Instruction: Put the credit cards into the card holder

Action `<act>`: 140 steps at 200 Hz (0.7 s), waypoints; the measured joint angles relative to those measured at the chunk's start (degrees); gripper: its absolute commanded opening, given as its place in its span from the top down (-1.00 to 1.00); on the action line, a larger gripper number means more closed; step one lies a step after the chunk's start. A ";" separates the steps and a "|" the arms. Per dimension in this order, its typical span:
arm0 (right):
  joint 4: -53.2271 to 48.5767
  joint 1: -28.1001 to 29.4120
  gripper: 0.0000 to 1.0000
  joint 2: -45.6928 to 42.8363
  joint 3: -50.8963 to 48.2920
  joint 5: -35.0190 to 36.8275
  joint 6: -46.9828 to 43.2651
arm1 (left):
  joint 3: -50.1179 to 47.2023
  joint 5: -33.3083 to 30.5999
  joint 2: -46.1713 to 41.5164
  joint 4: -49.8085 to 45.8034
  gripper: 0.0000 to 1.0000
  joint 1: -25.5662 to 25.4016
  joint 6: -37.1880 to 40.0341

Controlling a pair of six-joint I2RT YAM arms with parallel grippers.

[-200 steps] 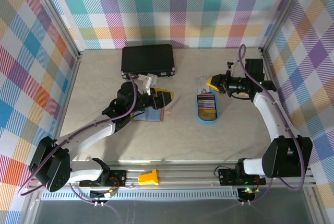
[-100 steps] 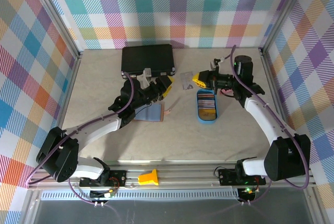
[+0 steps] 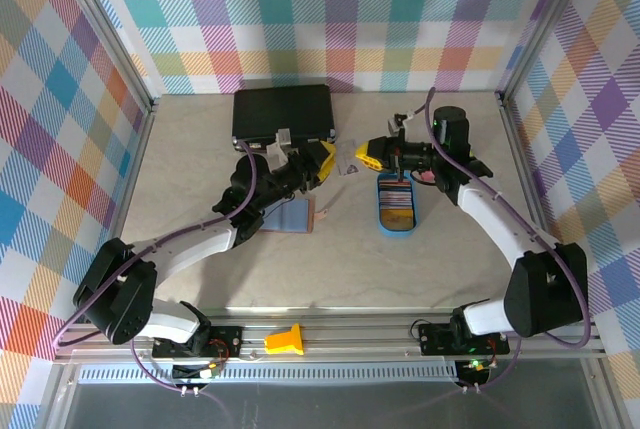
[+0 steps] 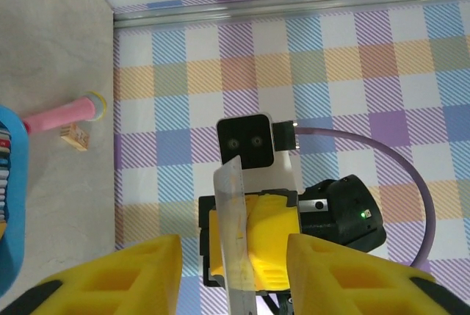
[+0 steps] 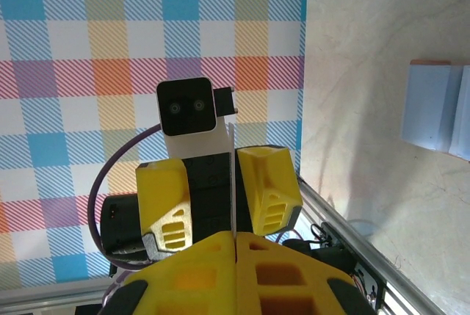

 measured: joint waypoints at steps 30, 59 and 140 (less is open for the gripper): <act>1.92 0.37 1.00 1.27 -0.04 -0.02 0.90 | -0.31 0.09 0.50 0.87 0.70 -0.24 -0.68; 2.73 0.04 0.36 1.57 -0.11 -0.22 0.94 | -0.90 0.42 0.57 1.77 1.00 -0.26 -0.63; -9.46 -14.95 0.09 -1.62 -0.96 -3.89 -11.89 | -2.75 2.25 -5.16 -8.96 1.00 2.47 6.01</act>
